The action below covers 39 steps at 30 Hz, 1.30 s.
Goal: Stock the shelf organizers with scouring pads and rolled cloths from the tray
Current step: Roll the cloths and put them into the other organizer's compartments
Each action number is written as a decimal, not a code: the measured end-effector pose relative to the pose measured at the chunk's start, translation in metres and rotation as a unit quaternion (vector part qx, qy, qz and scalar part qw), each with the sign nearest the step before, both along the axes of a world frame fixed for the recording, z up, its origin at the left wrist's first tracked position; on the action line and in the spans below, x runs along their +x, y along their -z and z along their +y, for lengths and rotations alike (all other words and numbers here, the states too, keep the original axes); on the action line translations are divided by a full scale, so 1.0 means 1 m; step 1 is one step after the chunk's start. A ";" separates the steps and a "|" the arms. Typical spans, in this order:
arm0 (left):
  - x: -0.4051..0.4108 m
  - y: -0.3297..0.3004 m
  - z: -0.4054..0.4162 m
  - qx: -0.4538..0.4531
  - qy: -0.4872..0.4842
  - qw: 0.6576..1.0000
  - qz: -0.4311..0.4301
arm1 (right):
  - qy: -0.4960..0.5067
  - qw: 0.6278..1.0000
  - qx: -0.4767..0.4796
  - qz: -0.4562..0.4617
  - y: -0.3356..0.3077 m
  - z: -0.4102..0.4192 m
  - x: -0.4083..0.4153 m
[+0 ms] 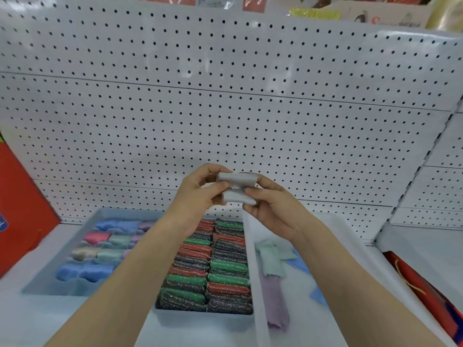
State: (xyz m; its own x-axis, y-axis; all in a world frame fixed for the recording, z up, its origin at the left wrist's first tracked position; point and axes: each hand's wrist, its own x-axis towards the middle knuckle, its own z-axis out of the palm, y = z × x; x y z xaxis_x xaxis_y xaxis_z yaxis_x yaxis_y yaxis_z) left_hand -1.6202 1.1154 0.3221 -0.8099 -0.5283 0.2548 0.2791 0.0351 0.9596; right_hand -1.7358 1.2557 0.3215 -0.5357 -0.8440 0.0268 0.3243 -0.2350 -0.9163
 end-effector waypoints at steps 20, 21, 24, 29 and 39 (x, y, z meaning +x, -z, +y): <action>0.170 0.124 -0.272 -0.111 -0.144 0.937 -0.299 | 0.046 0.899 0.343 0.267 0.132 -0.252 0.148; 0.179 0.136 -0.283 -0.119 -0.172 0.917 -0.340 | 0.053 0.877 0.362 0.312 0.142 -0.256 0.153; 0.195 0.164 -0.301 -0.054 -0.162 0.899 -0.403 | 0.046 0.757 0.407 0.509 0.157 -0.253 0.166; 0.197 0.175 -0.304 0.117 -0.126 0.925 -0.338 | 0.017 0.617 0.417 0.667 0.156 -0.245 0.173; 0.195 0.181 -0.309 0.162 -0.146 0.926 -0.308 | -0.065 0.500 0.488 0.712 0.159 -0.248 0.174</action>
State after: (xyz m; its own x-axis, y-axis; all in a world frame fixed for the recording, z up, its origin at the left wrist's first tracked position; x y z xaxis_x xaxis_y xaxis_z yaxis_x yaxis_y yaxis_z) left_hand -1.4255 0.8065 0.1409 -0.5594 -0.7155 -0.4185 -0.3003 -0.2956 0.9069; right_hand -1.5614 1.0076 0.1629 -0.4992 -0.8525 -0.1555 -0.8664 0.4885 0.1035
